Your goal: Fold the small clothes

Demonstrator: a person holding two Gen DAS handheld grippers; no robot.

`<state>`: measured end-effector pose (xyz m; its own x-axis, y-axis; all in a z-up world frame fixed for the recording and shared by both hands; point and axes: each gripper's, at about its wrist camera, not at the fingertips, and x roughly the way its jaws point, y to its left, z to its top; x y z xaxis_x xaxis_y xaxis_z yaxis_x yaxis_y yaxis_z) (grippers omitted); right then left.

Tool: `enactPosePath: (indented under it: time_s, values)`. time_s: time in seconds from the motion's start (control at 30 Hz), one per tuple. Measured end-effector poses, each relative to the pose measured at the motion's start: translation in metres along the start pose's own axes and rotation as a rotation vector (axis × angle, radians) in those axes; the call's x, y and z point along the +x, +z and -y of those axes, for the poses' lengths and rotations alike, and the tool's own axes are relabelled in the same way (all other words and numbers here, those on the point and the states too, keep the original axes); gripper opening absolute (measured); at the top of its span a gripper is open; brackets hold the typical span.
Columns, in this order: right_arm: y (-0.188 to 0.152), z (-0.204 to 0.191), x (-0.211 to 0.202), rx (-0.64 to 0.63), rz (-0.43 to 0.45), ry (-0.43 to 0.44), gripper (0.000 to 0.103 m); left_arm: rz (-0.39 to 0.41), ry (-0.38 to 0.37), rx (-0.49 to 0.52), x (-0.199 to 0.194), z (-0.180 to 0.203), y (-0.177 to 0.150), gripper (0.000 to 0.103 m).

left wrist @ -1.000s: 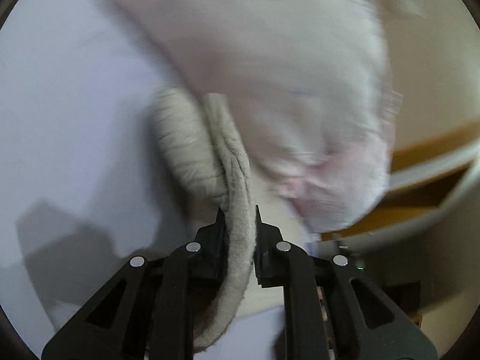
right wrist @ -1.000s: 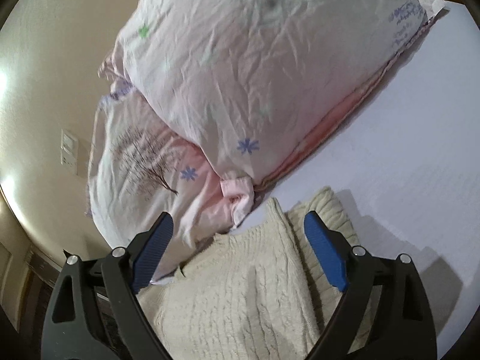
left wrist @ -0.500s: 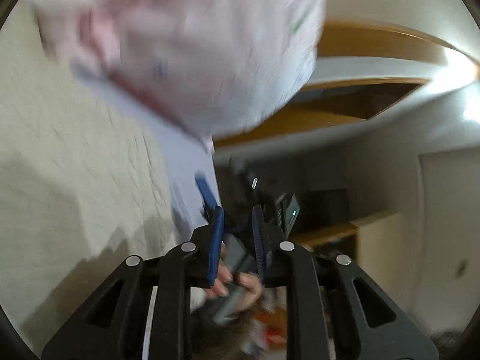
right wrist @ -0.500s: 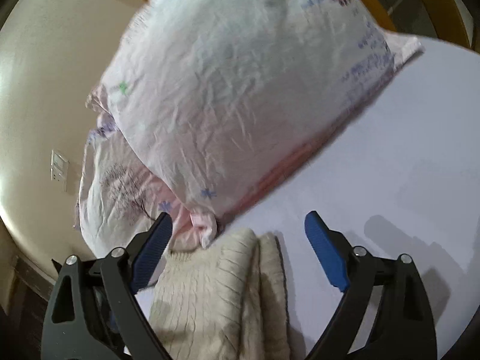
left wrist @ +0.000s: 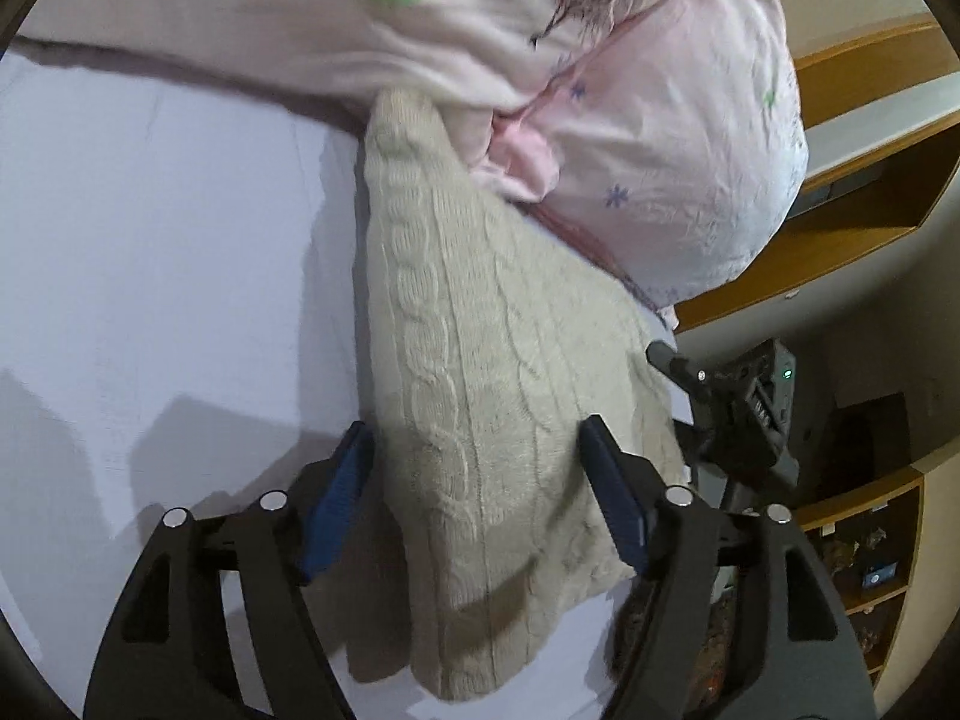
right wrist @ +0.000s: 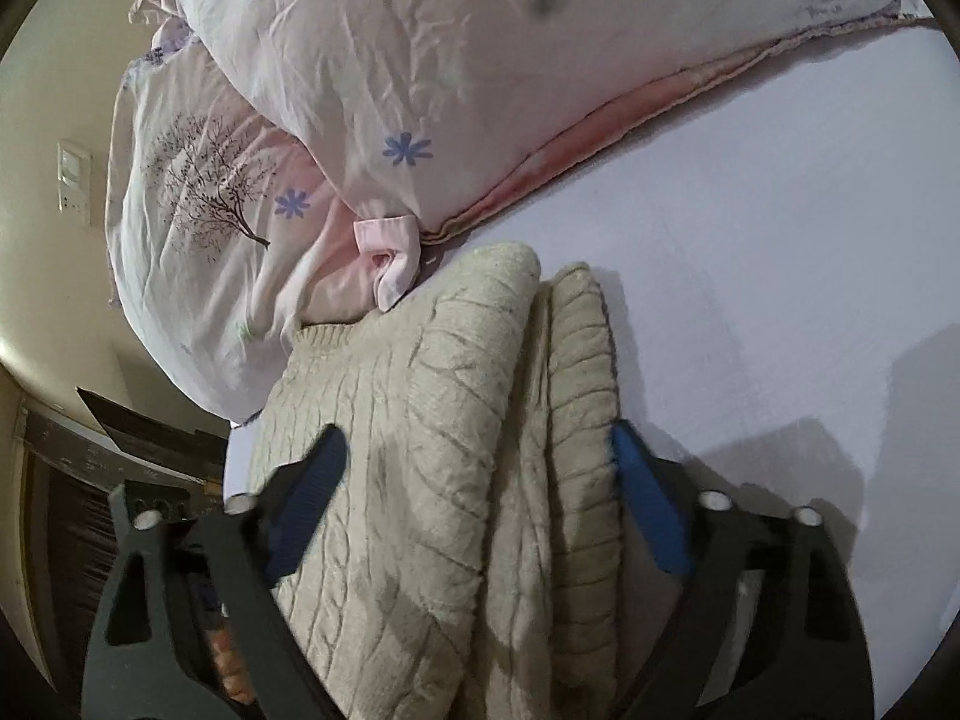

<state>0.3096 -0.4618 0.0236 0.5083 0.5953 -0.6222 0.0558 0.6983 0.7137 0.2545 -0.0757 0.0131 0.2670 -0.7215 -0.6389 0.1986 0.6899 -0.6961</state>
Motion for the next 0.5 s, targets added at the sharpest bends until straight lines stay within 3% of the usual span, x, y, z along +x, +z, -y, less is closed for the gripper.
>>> enactPosePath:
  time_s: [0.03, 0.07, 0.1, 0.17, 0.23, 0.3, 0.37, 0.4, 0.43, 0.5]
  values:
    - [-0.001, 0.002, 0.000, 0.003, 0.006, -0.009, 0.055, -0.012, 0.000, -0.005, 0.008, 0.001, -0.001, 0.073]
    - [-0.002, 0.002, 0.002, 0.007, 0.004, 0.002, 0.041, -0.016, -0.015, -0.009, 0.010, 0.002, -0.003, 0.073]
    - [-0.004, 0.005, 0.003, 0.020, -0.004, 0.048, 0.039, -0.006, -0.037, -0.001, 0.011, 0.004, -0.005, 0.073]
    - [-0.005, 0.005, 0.002, 0.006, 0.017, 0.055, 0.034, 0.003, -0.015, 0.018, 0.015, 0.009, -0.005, 0.060]
    - [-0.008, -0.001, -0.003, -0.011, 0.054, 0.119, 0.032, -0.008, -0.040, 0.014, 0.008, 0.003, -0.004, 0.044]
    - [-0.014, -0.017, -0.004, -0.058, 0.060, 0.251, 0.030, -0.003, -0.079, 0.036, -0.012, -0.003, -0.003, 0.042]
    - [-0.025, -0.044, 0.009, -0.131, 0.033, 0.305, 0.032, 0.053, -0.023, 0.109, -0.044, -0.004, -0.007, 0.042]
    - [-0.028, -0.053, 0.017, -0.159, 0.021, 0.286, 0.035, 0.090, 0.039, 0.153, -0.061, -0.007, -0.008, 0.045]
    - [-0.032, -0.064, 0.029, -0.193, -0.001, 0.234, 0.042, 0.113, 0.119, 0.179, -0.073, -0.012, -0.007, 0.048]
    - [-0.037, -0.078, 0.045, -0.257, -0.019, 0.068, 0.043, 0.134, 0.267, 0.175, -0.084, -0.023, -0.005, 0.053]
